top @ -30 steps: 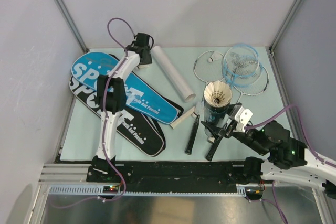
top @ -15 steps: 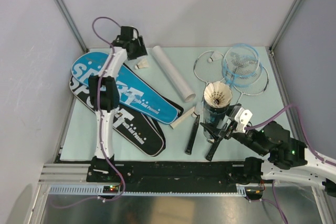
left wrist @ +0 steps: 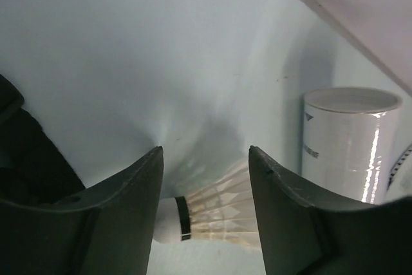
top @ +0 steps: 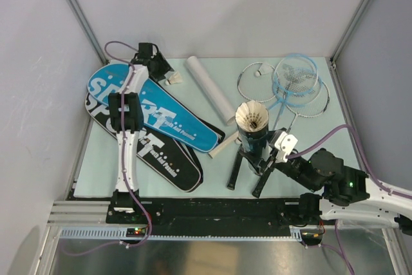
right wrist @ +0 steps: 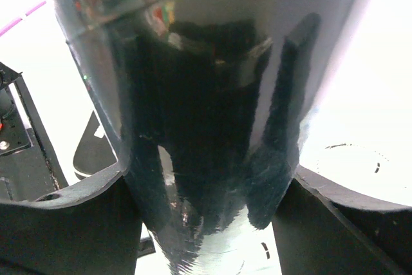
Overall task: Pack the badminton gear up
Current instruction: Pick up the shuttlecock at the center of the board.
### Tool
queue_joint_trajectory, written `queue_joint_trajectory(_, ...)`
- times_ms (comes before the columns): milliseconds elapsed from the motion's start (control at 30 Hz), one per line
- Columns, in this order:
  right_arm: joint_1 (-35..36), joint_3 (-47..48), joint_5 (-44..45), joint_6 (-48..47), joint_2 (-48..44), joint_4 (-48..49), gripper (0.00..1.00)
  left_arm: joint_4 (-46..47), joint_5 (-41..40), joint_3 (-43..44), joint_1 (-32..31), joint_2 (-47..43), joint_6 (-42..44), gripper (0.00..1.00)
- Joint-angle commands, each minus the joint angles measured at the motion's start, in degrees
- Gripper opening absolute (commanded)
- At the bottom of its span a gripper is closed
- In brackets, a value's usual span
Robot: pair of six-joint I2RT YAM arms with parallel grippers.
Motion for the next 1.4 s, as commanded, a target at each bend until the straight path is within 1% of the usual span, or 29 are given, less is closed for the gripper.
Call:
queue_joint_trajectory(0, 1.19, 4.21, 2.63, -0.12, 1.08, 5.55, 0.26, 2.27, 1.49, 0.05, -0.71, -1.75, -5.30, 0.59)
queue_joint_trajectory(100, 1.82, 4.27, 3.14, -0.36, 1.50, 6.11, 0.26, 2.37, 2.80, -2.97, -0.93, -2.93, -6.75, 0.57)
queue_joint_trajectory(200, 2.48, 4.37, 3.77, -0.57, 1.51, 6.64, 0.27, 2.42, 4.06, -5.87, -1.86, -4.79, -6.22, 0.57)
queue_joint_trajectory(467, 5.94, 4.49, 6.40, -1.49, 0.39, 6.32, 0.26, 2.59, 9.09, -11.12, -4.37, -9.59, 0.21, 0.58)
queue_joint_trajectory(633, 7.98, 4.57, 8.10, -2.89, 0.48, 7.27, 0.27, 2.76, 12.68, -13.81, -6.35, -12.18, 6.16, 0.58)
queue_joint_trajectory(733, 9.16, 4.58, 8.81, -3.66, 0.69, 7.78, 0.27, 2.76, 13.10, -16.96, -7.21, -14.32, 8.29, 0.58)
queue_joint_trajectory(867, 10.17, 4.57, 9.55, -4.09, 0.83, 8.00, 0.27, 2.66, 10.39, -19.80, -8.04, -18.20, 12.07, 0.59)
queue_joint_trajectory(1033, 10.65, 4.57, 9.84, -4.91, 1.76, 9.22, 0.28, 2.66, 6.75, -20.60, -9.07, -21.23, 15.61, 0.59)
queue_joint_trajectory(1233, 11.67, 4.58, 10.53, -5.30, 2.08, 9.87, 0.28, 2.66, -0.89, -22.22, -11.46, -24.32, 21.75, 0.60)
queue_joint_trajectory(1367, 12.34, 4.58, 11.38, -5.28, 2.28, 9.69, 0.28, 2.67, -8.98, -24.97, -13.66, -27.38, 25.24, 0.60)
